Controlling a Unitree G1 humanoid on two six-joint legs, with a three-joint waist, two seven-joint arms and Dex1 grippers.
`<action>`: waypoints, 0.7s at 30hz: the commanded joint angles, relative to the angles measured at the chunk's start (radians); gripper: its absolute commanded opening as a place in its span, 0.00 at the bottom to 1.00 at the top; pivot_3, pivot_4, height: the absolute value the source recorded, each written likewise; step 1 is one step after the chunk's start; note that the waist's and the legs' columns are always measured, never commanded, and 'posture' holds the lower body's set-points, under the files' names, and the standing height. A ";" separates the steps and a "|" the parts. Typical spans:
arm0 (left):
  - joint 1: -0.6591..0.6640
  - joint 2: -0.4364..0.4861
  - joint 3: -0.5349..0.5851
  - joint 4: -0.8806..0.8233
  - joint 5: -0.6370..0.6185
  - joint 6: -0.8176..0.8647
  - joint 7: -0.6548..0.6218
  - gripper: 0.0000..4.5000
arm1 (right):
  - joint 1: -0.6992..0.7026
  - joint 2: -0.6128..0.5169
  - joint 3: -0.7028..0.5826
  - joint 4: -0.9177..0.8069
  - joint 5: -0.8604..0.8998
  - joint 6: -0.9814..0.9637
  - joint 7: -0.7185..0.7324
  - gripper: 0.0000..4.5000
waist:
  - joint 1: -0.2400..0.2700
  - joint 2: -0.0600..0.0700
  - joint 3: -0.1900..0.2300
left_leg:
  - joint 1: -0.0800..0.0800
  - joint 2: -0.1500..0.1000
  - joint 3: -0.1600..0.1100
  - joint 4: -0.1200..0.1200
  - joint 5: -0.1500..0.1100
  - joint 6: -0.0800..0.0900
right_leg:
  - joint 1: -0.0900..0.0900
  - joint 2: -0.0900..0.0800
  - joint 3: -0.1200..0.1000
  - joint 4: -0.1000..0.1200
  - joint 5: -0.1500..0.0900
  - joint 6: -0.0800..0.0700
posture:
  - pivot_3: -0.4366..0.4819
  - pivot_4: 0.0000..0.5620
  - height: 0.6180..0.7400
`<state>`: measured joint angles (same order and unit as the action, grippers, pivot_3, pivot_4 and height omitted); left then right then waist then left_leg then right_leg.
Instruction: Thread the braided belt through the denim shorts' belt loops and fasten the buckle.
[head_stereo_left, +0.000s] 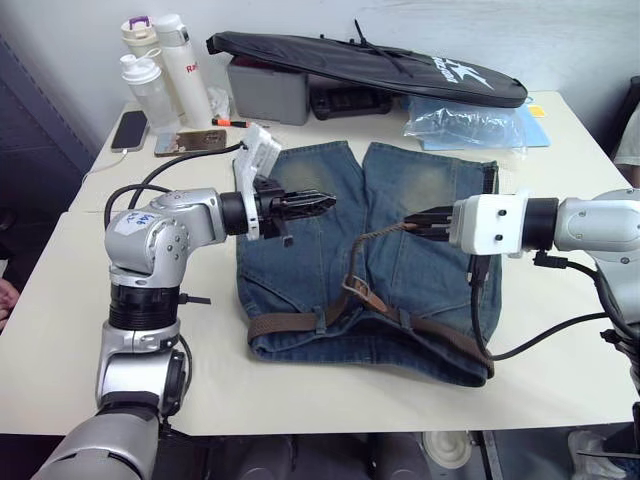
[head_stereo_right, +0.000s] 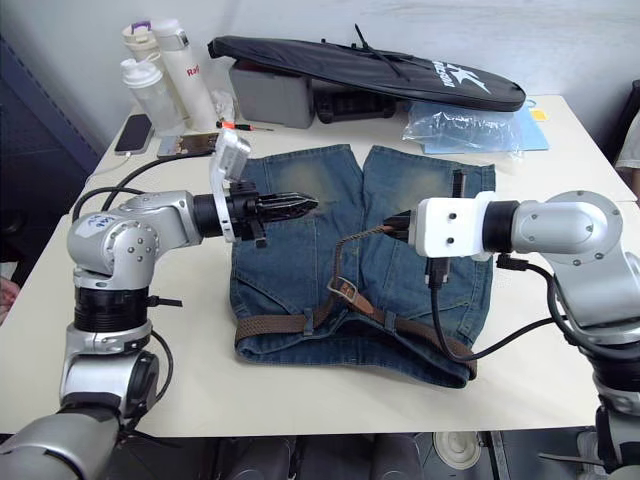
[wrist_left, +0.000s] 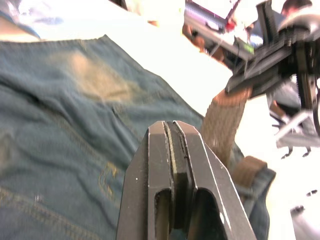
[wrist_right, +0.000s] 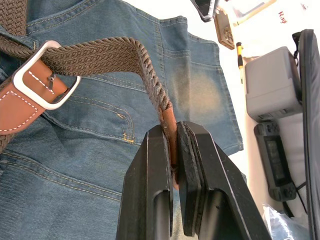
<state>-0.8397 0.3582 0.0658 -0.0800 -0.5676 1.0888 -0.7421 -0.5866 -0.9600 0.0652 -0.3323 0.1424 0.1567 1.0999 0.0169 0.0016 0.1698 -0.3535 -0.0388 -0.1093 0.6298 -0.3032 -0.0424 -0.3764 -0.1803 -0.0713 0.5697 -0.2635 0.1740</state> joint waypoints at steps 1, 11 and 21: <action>0.013 0.011 -0.062 -0.107 0.002 0.000 0.033 0.37 | -0.021 -0.001 -0.018 -0.036 0.006 0.005 -0.005 0.00 | 0.001 0.000 0.000 | 0.000 0.000 0.000 0.000 0.000 0.000 | 0.000 0.000 0.000 0.000 0.000 0.000 | 0.48 0.27 1.00; 0.060 0.120 -0.226 -0.169 0.098 -0.061 0.056 0.89 | -0.011 -0.003 -0.017 -0.028 0.001 0.015 -0.002 0.00 | 0.004 0.000 0.000 | 0.001 0.000 0.001 0.000 0.000 0.000 | 0.000 0.000 0.002 0.000 0.000 0.000 | 0.48 0.27 1.00; 0.054 0.042 -0.263 -0.131 0.127 -0.094 0.106 0.89 | -0.007 -0.009 -0.022 -0.035 -0.003 0.031 -0.002 0.00 | 0.006 0.000 0.000 | 0.001 0.000 0.002 0.000 0.000 0.000 | 0.000 0.000 0.002 -0.001 0.000 0.000 | 0.48 0.27 1.00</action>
<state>-0.7752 0.4074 -0.2020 -0.2088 -0.4498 1.0120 -0.6475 -0.5840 -0.9575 0.0691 -0.3411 0.1355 0.1869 1.1006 0.0234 0.0018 0.1697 -0.3529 -0.0387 -0.1074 0.6298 -0.3034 -0.0428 -0.3764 -0.1799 -0.0690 0.5693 -0.2632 0.1742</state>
